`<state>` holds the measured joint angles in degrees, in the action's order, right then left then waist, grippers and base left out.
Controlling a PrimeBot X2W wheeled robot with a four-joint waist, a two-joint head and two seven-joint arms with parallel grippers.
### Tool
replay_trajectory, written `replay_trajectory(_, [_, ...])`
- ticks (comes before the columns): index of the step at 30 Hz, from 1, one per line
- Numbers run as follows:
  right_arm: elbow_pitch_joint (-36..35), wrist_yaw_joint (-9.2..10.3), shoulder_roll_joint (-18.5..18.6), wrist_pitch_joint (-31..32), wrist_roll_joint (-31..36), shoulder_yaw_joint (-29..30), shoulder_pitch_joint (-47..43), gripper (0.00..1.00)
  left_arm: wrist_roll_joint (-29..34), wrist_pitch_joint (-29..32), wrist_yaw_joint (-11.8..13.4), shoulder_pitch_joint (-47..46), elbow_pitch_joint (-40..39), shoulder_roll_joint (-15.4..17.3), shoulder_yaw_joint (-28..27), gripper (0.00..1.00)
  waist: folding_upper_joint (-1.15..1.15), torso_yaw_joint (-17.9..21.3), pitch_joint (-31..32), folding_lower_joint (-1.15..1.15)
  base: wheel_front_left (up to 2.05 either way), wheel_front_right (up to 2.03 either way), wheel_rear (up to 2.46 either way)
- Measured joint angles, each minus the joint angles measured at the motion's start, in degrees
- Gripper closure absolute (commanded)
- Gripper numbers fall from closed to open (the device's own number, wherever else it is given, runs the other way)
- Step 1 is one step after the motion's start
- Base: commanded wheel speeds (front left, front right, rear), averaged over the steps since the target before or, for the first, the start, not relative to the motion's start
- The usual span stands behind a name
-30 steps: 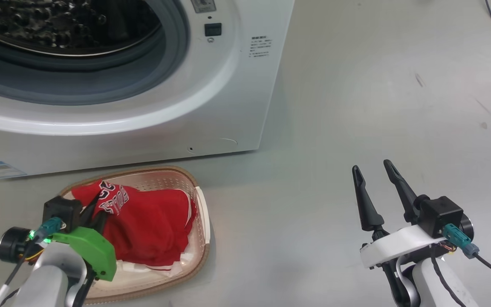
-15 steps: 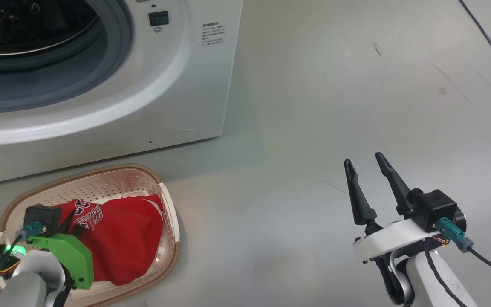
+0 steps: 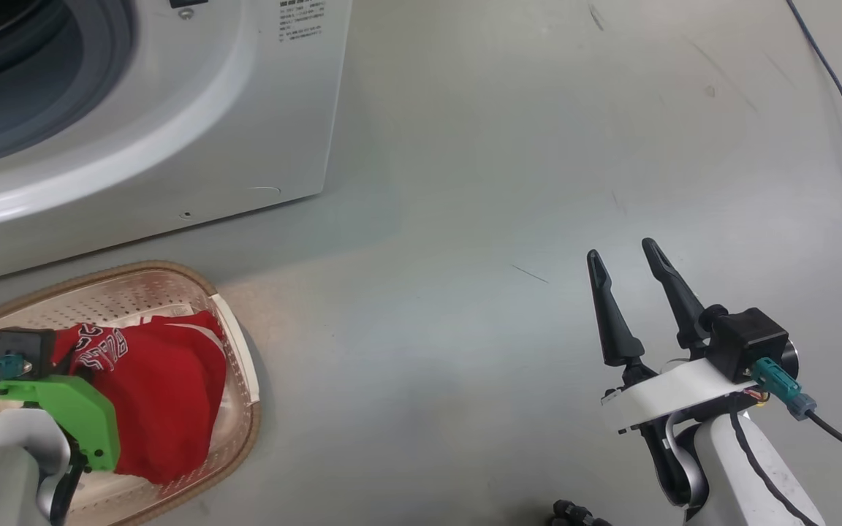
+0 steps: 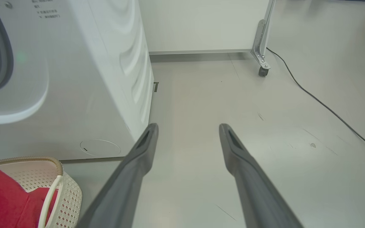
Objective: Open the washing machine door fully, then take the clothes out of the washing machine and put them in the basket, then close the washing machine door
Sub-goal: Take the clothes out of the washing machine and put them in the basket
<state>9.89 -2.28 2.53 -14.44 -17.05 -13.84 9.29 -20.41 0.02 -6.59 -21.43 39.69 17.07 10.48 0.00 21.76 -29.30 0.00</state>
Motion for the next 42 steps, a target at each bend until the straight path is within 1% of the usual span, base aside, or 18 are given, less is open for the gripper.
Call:
replay_trajectory(1, [-0.2,0.41,0.0,0.0,0.0,0.2,0.1,0.00,-0.1,0.1,0.3,-0.1,1.6,0.2,-0.1,1.00,0.00,0.6,-0.8,0.00,0.00,0.00,0.00])
replay_trajectory(6, [-0.3,0.88,-0.1,0.0,-0.1,0.5,0.8,0.00,0.1,0.4,0.6,-0.2,5.4,0.5,0.1,1.00,0.00,1.7,-2.2,0.00,0.00,0.00,0.00])
replay_trajectory(8, [-0.4,0.92,-0.1,0.0,-0.1,0.5,1.0,0.00,0.1,0.3,1.0,-0.3,6.4,0.5,0.0,1.00,0.00,1.8,-2.4,0.00,0.00,0.00,0.00])
replay_trajectory(12, [-0.4,1.00,-0.2,0.0,-0.1,0.5,1.0,0.00,0.0,-0.2,1.0,-0.8,7.7,0.0,0.1,1.00,0.00,1.7,-2.4,0.00,0.00,0.00,0.00])
replay_trajectory(13, [-0.5,1.01,-0.2,0.0,-0.1,0.6,1.0,0.00,0.0,-0.3,1.0,-1.2,8.1,-0.4,0.2,0.91,0.00,1.5,-2.3,0.00,0.00,0.00,0.00])
replay_trajectory(14, [-0.5,1.01,-0.2,0.0,-0.1,0.6,1.0,0.00,0.0,-0.7,1.0,-1.6,8.3,-0.7,0.2,0.71,0.00,1.4,-2.2,0.00,0.00,0.00,0.00])
replay_trajectory(15, [-0.5,1.01,-0.2,0.0,0.0,0.6,1.0,0.00,0.0,-1.0,1.0,-1.9,8.6,-1.1,0.2,0.28,0.00,1.2,-2.1,0.00,0.00,0.00,0.00])
replay_trajectory(16, [-0.5,1.01,-0.2,0.0,0.0,0.7,1.0,0.00,0.0,-1.3,1.0,-2.2,9.0,-1.3,0.2,0.00,0.00,1.1,-2.0,0.00,0.00,0.00,0.00])
replay_trajectory(20, [-0.4,1.40,-0.2,0.0,0.0,0.7,1.0,0.00,-0.3,-1.4,1.0,-2.6,11.1,-2.0,0.0,0.00,0.00,0.5,-1.5,0.00,0.00,0.00,0.00])
replay_trajectory(30, [-0.1,1.40,-0.2,0.0,0.1,0.7,1.0,0.00,-0.3,-4.1,1.0,-3.1,14.5,-2.5,0.0,0.00,0.00,-1.0,0.4,0.00,0.00,0.00,0.00])
replay_trajectory(39, [0.8,1.37,-0.2,0.0,0.1,1.6,1.0,0.00,-0.4,-9.1,0.8,-3.7,15.2,-4.6,0.4,0.00,0.00,-2.6,3.9,0.00,0.00,0.00,0.00])
replay_trajectory(42, [1.0,1.38,-0.2,0.0,0.0,2.6,1.0,0.00,-0.3,-11.3,0.4,-4.4,14.4,-5.6,1.6,0.00,0.00,-3.3,5.4,0.00,0.00,0.00,0.00])
